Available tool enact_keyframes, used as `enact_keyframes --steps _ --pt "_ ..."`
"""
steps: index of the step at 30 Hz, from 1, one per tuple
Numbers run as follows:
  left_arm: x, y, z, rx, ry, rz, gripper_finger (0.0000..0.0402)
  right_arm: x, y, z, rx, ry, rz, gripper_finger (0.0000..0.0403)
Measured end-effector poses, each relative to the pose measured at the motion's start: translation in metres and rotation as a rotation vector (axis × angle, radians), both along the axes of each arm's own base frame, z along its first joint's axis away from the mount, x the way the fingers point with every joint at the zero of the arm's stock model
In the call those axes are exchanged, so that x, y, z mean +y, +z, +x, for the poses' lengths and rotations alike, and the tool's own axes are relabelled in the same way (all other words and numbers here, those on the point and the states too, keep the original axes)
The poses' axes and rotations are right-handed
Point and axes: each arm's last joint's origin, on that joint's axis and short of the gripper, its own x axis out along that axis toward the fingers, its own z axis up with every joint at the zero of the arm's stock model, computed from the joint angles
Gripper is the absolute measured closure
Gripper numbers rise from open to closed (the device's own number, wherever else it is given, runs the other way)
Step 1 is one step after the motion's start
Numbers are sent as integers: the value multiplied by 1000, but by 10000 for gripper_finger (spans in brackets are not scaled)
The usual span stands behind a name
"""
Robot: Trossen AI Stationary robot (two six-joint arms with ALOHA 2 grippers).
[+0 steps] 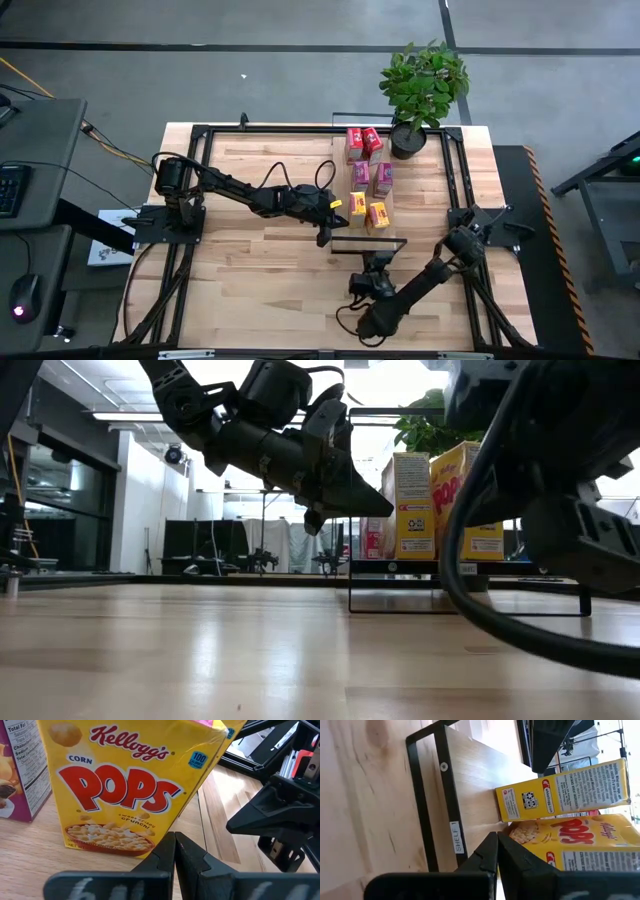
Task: Stack cereal on shelf
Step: Return to Home Position
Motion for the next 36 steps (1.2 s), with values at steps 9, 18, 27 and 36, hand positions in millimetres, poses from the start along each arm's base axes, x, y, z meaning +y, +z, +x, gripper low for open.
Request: enact_keyframes --steps 9,18,27,36 --pt "0 0 0 1 0 -1 402 -12 0 9 1 -36 -3 403" --pt "0 0 0 1 0 0 402 -27 1 19 17 -54 -25 403" --pt "0 0 0 2 -1 -1 401 -27 0 19 41 -52 -26 403" --pt "0 0 0 3 -1 0 401 30 19 -29 -44 72 72 403"
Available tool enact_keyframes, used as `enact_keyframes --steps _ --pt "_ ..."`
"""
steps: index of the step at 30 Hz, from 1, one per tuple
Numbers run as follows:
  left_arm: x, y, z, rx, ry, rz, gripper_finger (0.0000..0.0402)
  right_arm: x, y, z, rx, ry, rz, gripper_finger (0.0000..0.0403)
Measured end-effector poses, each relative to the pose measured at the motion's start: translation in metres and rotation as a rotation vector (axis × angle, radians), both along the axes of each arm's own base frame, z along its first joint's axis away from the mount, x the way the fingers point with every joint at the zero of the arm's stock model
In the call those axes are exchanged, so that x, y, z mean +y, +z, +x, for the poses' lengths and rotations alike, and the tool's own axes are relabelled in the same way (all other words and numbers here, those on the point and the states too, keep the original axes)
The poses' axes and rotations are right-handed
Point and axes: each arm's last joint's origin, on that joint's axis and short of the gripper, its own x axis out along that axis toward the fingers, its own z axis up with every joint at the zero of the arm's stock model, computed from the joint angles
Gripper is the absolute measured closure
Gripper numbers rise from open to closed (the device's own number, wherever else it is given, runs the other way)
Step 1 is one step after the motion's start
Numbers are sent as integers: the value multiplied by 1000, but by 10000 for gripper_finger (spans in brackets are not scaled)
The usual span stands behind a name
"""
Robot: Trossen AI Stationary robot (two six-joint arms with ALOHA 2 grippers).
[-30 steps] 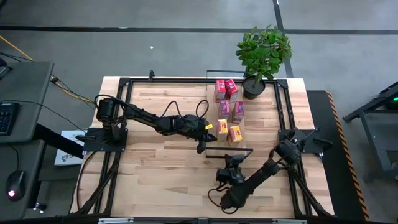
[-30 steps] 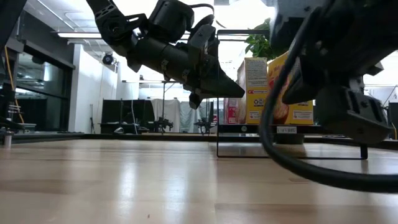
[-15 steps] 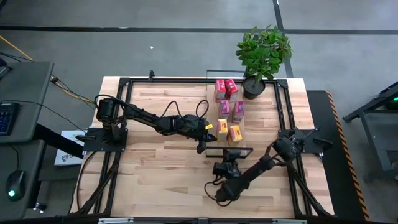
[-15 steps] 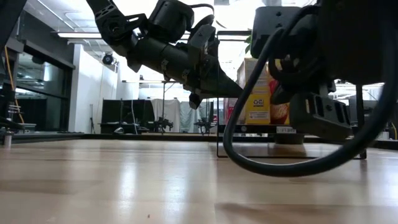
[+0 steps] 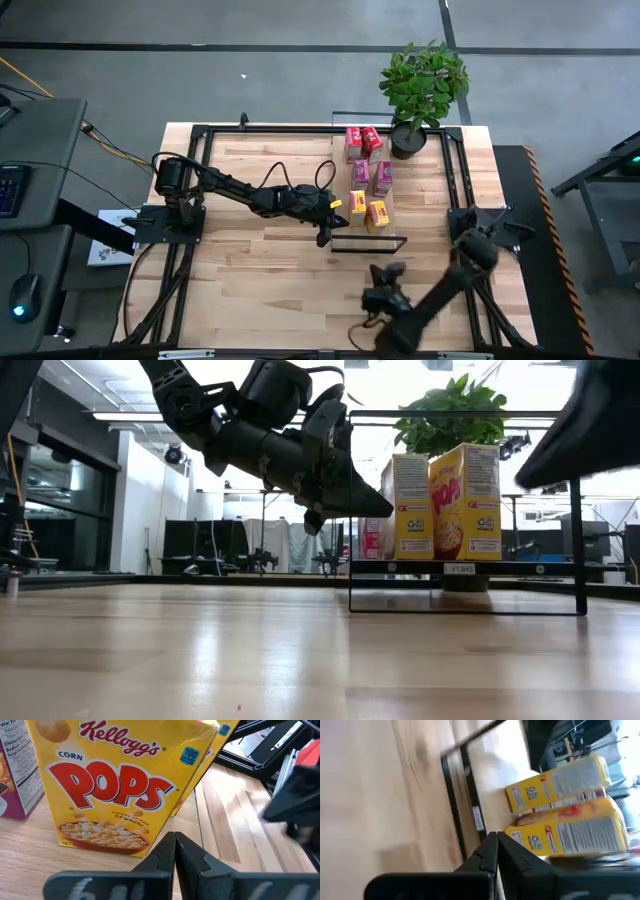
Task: Stack cereal on shelf
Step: Return to Home Position
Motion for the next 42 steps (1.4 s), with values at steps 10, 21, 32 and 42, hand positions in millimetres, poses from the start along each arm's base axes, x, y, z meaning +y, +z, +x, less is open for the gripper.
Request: enact_keyframes --steps 10,21,32,42 --pt "0 0 0 -2 3 -7 401 -3 27 -80 -799 -21 323 403" --pt "1 1 0 -9 16 25 401 -34 -6 -73 -997 -78 445 403" --pt "1 1 0 -8 18 17 402 -71 -6 -32 -955 -260 354 403" --pt "-3 1 0 -8 1 13 402 -85 -5 -32 -874 -350 301 403"
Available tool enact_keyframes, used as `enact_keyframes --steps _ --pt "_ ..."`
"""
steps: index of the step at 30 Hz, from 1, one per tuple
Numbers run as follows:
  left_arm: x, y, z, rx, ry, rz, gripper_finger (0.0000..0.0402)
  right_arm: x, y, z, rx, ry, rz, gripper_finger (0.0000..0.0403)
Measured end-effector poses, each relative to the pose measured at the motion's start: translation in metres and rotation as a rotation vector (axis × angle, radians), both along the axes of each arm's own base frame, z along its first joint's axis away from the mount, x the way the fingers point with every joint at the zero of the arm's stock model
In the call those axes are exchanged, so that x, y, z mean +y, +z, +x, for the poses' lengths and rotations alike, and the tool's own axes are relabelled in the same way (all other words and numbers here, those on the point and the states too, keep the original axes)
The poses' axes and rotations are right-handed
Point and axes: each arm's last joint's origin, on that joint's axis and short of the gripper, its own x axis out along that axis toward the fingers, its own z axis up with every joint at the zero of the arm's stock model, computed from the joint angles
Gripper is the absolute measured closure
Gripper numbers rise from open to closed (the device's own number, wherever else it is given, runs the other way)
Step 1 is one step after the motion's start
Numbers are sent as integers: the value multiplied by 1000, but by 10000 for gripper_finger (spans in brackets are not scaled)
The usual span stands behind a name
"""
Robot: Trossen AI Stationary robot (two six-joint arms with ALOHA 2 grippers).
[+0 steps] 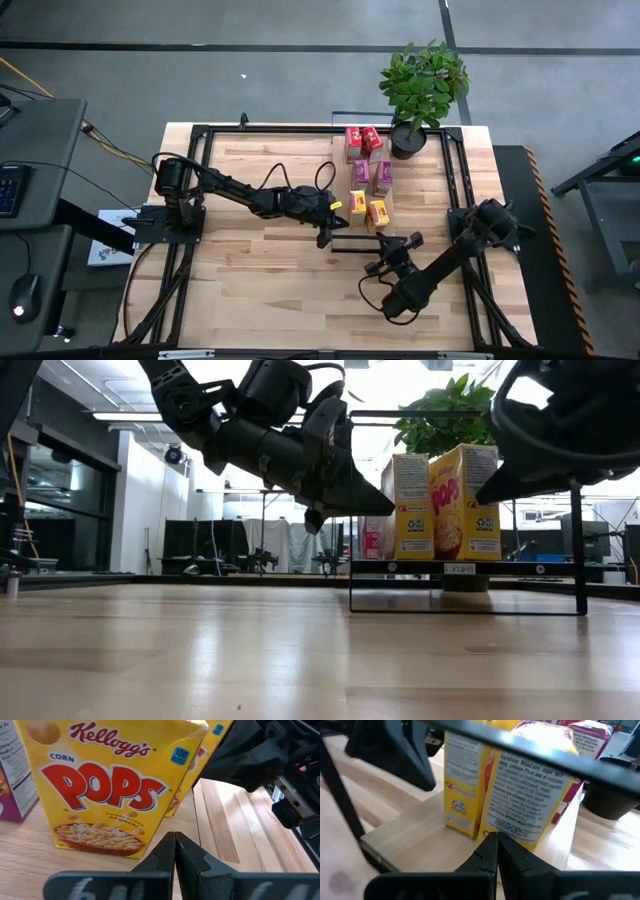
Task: Stack cereal on shelf
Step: Return to Home Position
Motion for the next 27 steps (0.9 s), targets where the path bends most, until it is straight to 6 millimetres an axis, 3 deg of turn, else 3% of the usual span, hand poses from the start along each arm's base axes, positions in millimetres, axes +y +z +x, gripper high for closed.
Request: enact_keyframes --steps 14,22,27 --pt "0 0 0 -1 0 0 401 -16 0 13 -30 -38 -30 403" --pt "0 0 0 -2 -3 -2 401 -11 -2 15 -24 -12 -18 403" --pt "0 2 -2 12 -18 -30 401 6 -3 2 15 32 23 403"
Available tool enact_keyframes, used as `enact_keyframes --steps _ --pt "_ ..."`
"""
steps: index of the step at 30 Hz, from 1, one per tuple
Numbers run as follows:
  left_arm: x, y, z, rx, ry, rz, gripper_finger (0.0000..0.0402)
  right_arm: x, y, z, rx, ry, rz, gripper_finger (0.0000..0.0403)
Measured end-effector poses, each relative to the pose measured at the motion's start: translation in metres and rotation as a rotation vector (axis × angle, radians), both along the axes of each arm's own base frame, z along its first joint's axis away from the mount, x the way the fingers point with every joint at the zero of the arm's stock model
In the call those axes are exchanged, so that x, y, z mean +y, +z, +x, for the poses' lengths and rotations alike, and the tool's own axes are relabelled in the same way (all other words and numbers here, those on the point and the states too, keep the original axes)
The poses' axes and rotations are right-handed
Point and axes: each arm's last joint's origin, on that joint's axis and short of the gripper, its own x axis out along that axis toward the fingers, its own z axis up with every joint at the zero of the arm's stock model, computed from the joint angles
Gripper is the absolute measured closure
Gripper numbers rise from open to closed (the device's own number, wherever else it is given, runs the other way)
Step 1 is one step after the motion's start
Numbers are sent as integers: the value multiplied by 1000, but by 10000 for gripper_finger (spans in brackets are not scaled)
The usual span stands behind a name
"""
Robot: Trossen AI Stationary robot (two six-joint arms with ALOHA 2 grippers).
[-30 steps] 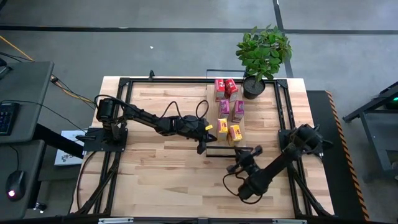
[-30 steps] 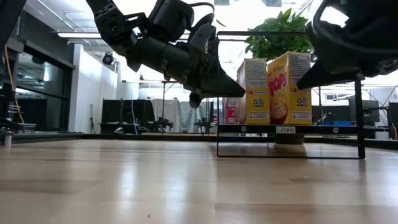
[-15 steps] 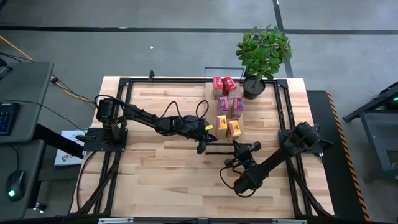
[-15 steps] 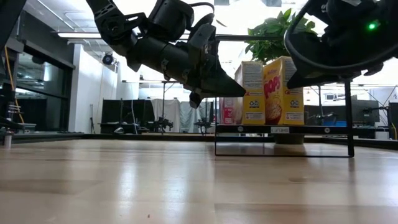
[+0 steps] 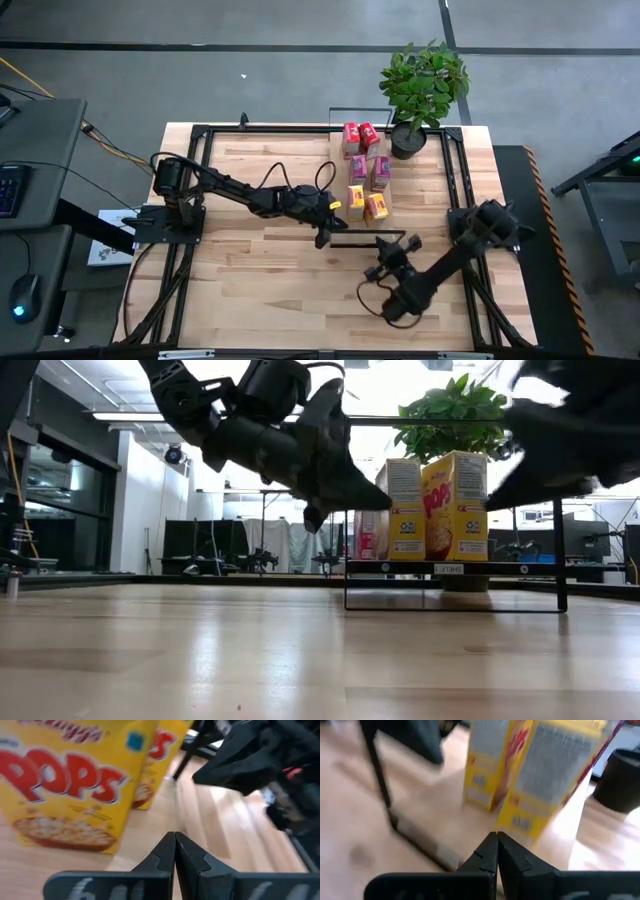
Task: Stack cereal on shelf
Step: Return to Home Position
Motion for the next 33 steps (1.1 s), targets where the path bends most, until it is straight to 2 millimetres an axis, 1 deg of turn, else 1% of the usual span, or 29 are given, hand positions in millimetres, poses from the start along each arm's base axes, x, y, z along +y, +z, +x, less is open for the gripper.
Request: enact_keyframes --steps 4,7,9,12,15,18,19,21,23,25,29,31,33 --pt "2 18 -5 -16 -52 -34 402 25 3 -16 117 74 51 403" --pt "1 27 -14 36 -64 -14 402 47 9 -29 228 145 93 403" --pt "0 37 -22 64 -70 20 401 59 14 -36 259 187 111 403" --pt "-1 58 -39 106 6 84 402 73 23 -45 263 233 120 403" --pt "-1 87 -61 109 128 170 401 81 30 -52 284 259 109 403" --pt "-8 118 -84 36 202 258 401 85 40 -61 327 267 65 403" --pt "-14 126 -92 -10 205 284 402 85 45 -65 333 261 48 403" --pt "-25 134 -108 -116 201 330 401 87 55 -71 340 250 15 403" --pt "-36 132 -125 -227 194 356 401 89 63 -76 329 308 9 403" --pt "-46 121 -142 -312 166 369 401 85 76 -82 313 348 18 403" --pt "-57 85 -176 -388 115 340 402 71 98 -97 241 375 50 403" --pt "-57 65 -193 -385 137 317 401 60 112 -105 180 405 55 403" --pt "-56 48 -206 -382 158 285 401 47 118 -112 155 412 74 403"
